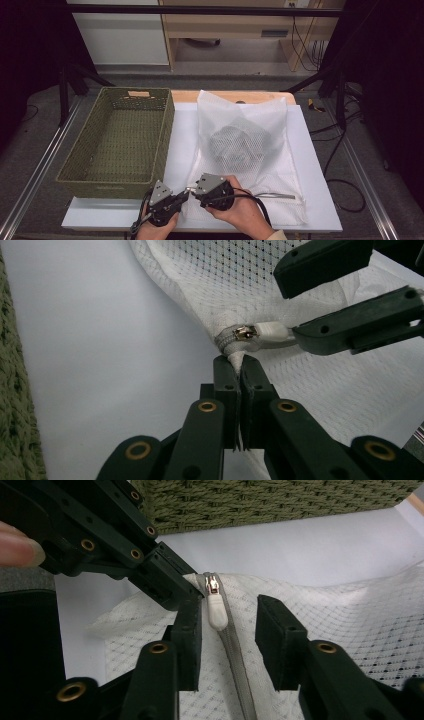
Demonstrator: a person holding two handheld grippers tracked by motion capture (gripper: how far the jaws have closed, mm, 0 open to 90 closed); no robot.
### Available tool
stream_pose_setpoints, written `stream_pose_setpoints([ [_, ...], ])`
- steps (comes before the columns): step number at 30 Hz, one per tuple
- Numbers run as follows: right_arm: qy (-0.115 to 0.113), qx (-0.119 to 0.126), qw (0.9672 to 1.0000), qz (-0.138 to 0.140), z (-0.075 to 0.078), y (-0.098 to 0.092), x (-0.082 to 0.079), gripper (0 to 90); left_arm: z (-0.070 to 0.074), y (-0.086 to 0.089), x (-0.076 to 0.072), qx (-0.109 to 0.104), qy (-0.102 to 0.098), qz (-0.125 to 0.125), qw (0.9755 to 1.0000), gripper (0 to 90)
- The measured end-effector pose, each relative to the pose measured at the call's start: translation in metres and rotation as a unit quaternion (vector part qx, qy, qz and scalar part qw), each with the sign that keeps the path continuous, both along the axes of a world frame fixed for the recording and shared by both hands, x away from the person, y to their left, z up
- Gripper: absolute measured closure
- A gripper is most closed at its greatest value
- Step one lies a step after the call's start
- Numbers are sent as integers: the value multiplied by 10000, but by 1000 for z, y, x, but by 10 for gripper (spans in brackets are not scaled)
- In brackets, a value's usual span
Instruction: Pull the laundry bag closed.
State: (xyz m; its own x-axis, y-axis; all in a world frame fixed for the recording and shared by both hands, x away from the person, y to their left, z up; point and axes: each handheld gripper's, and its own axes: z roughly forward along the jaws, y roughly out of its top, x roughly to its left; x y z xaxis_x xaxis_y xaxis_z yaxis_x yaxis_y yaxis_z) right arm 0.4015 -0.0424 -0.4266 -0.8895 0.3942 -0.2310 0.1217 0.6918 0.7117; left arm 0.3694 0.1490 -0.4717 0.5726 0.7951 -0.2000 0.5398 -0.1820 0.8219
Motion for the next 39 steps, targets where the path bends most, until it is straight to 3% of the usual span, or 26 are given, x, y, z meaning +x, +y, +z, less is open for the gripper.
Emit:
stream_pose_setpoints([
  [25,237,-86,9996,98,-9,8,6,808,1,1,-1,1,-32,-8,10000,877],
  [39,145,-251,9996,47,-12,5,0,818,2,2,0,-136,30,25,9999,884],
])
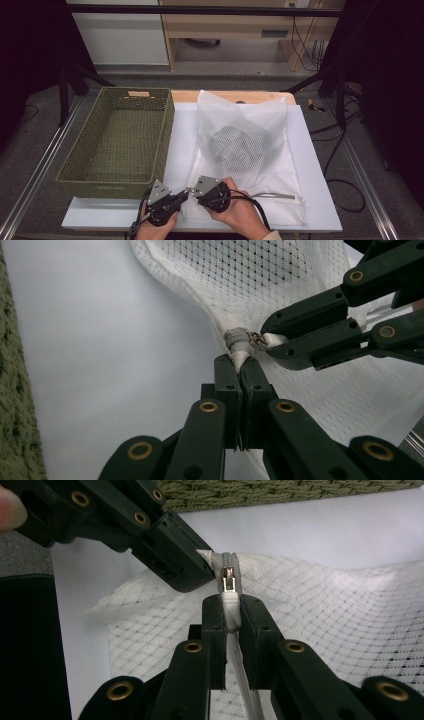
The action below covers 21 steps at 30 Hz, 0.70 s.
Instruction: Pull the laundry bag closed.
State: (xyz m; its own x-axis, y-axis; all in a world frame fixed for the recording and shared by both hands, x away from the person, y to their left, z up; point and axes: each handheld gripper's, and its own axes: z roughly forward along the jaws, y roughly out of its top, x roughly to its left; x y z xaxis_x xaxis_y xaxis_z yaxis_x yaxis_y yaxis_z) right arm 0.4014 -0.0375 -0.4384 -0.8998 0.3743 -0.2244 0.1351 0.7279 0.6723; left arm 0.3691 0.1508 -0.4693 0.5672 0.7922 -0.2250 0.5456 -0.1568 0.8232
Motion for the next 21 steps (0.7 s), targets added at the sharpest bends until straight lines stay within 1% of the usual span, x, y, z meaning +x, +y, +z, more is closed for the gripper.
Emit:
stream_pose_setpoints([
  [4,-19,-6,10000,-35,-2,-1,-2,819,2,1,0,-38,0,-5,10000,886],
  [6,8,7,10000,-68,-2,-1,-4,820,2,0,0,-44,9,-8,10000,887],
  [8,-28,-22,9999,-113,-2,0,-5,820,2,0,0,-39,7,-2,10000,887],
  [13,-35,-20,9997,-228,-6,-1,-7,820,3,-1,0,-37,34,-40,10000,889],
  [17,-89,-73,9996,-260,-9,0,-8,821,2,-2,-1,-51,56,-40,10000,889],
  [18,-80,-106,9995,-292,-9,0,-8,820,1,-2,-1,-32,56,-47,10000,889],
  [21,-22,-60,9993,-366,-8,0,-8,821,-2,-4,0,80,117,-108,9998,890],
])
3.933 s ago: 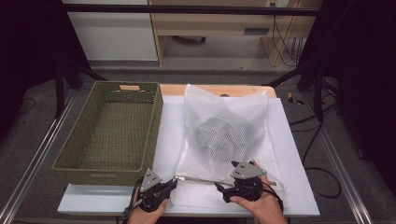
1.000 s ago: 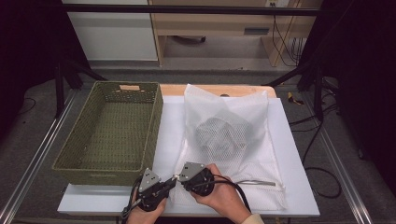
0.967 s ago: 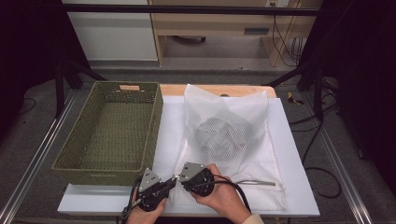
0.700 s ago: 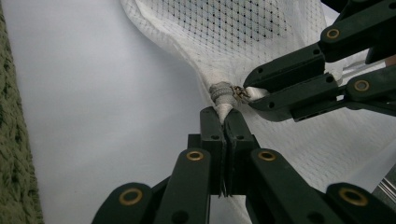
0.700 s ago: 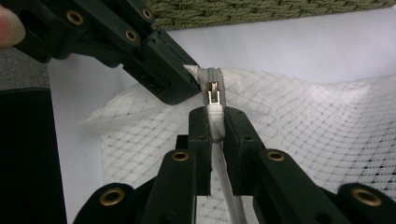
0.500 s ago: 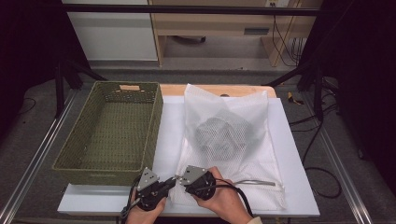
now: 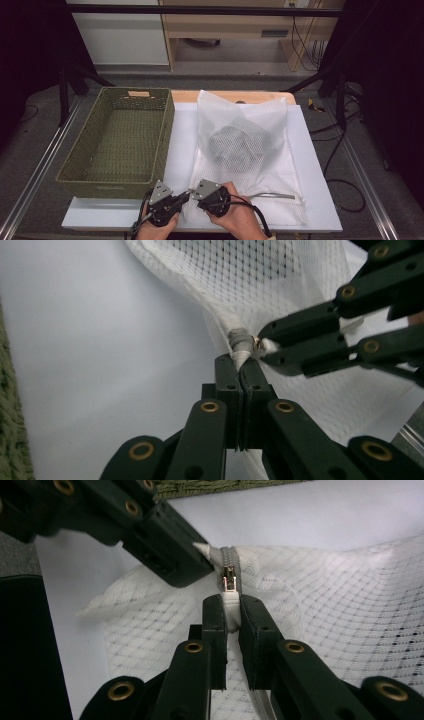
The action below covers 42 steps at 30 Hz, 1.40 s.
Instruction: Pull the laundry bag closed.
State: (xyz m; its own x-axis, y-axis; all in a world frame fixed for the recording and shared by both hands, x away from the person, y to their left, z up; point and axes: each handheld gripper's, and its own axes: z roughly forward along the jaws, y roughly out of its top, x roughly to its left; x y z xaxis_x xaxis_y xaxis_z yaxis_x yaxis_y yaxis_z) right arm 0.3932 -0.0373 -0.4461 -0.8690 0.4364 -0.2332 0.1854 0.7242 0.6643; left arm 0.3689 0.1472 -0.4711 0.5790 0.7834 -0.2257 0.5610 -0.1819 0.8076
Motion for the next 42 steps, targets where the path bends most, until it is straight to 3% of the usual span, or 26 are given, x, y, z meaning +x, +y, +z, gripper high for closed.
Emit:
stream_pose_setpoints([
  [4,51,48,10000,-43,2,-2,-2,821,-2,-3,0,92,71,-104,9999,890],
  [11,126,36,9999,-97,-7,-2,-5,822,0,-3,-1,95,20,-61,9999,891],
  [20,-22,83,9997,-229,-12,-2,-8,822,2,-4,-2,21,-6,-59,10000,891],
  [26,-119,-6,9997,-225,-14,-3,-7,822,3,-3,-2,-83,35,-102,9999,892],
  [29,-156,-199,9993,-289,-19,-6,-4,822,7,0,-4,-171,-58,-10,9998,892],
  [31,-17,-45,9994,-332,-20,-13,-1,822,8,1,-3,-157,-94,-6,9998,892],
  [33,-1,-52,9995,-319,-20,-16,0,822,7,1,-2,-102,-106,-28,9999,892],
  [34,-21,62,9997,-217,-18,-21,0,821,5,0,-2,-15,-77,-72,9999,891],
  [39,60,361,9993,-99,-16,-30,3,820,3,1,-2,-28,-43,-58,10000,890],
  [42,73,352,9993,-83,-17,-30,4,819,2,0,-2,-19,-12,-67,10000,889],
])
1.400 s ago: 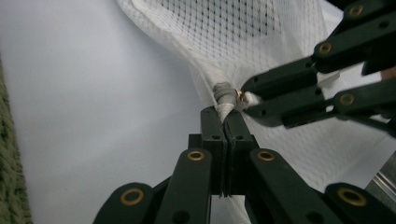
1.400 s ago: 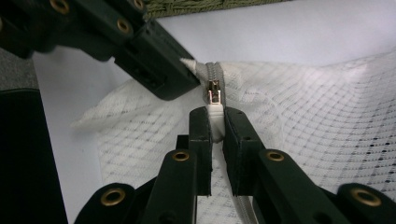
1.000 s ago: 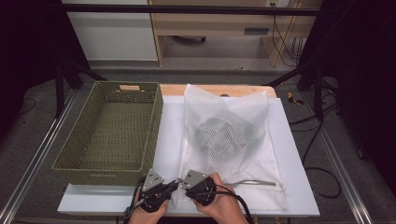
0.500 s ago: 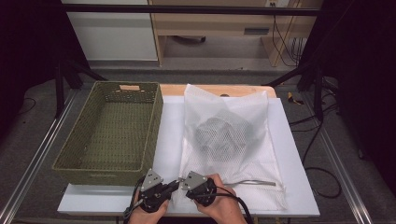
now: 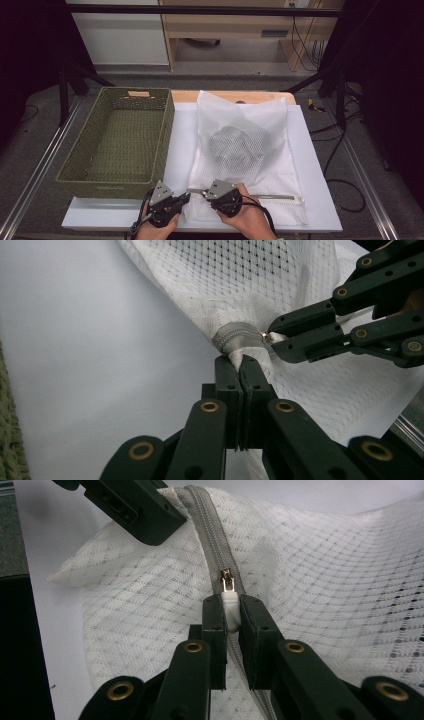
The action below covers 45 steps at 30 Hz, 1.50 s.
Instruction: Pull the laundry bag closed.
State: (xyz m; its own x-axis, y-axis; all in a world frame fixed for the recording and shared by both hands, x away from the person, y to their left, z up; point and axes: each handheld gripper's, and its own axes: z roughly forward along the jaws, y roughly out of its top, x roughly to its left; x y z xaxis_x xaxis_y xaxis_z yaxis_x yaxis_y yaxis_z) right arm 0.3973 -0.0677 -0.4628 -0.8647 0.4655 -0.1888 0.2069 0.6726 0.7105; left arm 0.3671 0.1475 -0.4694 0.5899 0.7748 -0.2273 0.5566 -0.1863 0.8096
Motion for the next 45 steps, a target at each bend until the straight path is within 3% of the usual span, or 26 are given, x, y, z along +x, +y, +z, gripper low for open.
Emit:
stream_pose_setpoints([
  [14,139,3,9999,37,-4,-2,5,819,-2,-4,0,74,-3,-19,10000,888],
  [45,117,-70,9998,118,-3,-6,4,819,-2,-8,-2,100,-15,-47,9999,888],
])
